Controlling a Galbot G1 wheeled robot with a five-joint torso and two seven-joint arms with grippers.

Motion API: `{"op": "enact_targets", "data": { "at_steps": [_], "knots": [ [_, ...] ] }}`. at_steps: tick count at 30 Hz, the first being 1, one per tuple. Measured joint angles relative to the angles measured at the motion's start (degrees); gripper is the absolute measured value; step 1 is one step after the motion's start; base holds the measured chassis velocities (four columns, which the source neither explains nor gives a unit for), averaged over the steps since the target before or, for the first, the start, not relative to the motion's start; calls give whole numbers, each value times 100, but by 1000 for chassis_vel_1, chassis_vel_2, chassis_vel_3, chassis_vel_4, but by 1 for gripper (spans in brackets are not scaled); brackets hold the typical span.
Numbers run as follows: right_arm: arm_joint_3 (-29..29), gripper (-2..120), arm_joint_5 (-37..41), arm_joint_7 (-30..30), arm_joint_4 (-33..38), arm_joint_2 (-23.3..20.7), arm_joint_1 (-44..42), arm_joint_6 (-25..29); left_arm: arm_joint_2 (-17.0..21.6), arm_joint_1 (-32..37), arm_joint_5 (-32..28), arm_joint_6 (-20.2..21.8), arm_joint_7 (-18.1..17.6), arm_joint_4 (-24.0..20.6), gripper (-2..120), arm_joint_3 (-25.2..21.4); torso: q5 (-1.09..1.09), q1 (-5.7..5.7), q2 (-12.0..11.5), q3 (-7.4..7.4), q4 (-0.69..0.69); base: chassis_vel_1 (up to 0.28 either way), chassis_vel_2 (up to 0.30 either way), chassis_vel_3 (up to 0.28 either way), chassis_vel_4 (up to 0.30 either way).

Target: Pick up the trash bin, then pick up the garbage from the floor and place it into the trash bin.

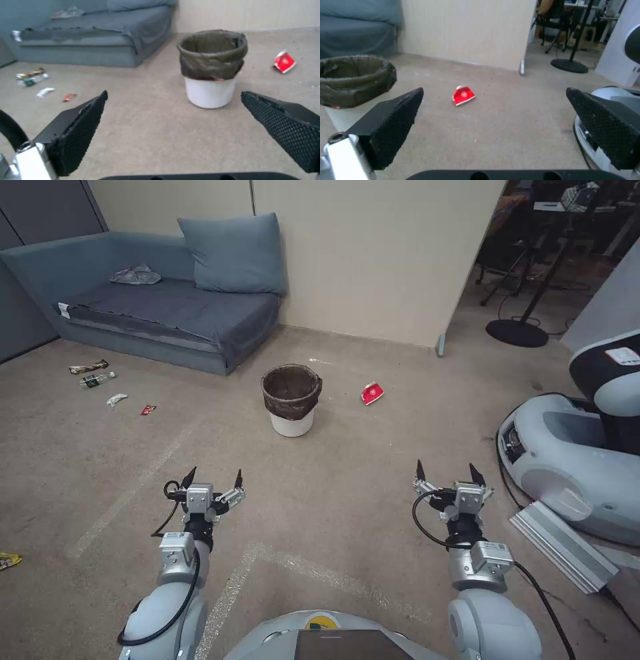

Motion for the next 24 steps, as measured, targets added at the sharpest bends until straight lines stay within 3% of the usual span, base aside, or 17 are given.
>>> {"op": "enact_targets", "data": {
  "at_steps": [1, 4, 24],
  "knots": [
    [2, 100, 2, -1, 5, -2, -4, -8, 12, 154, 3, 165, -73, -207, 100, -27, 0, 0, 0, 0, 3, 0, 0, 0, 0],
    [9, 100, 34, -40, 0, -3, -20, -62, 18, 211, 7, 223, -116, -243, 100, -36, -4, 0, 0, 0, 0, 0, 0, 0, 0],
    [3, 100, 28, -228, -117, -14, -52, -54, 39, 184, -48, 31, -245, -112, 100, -105, -3, 0, 0, 1, -1, 0, 0, 0, 0]
  ]
}}
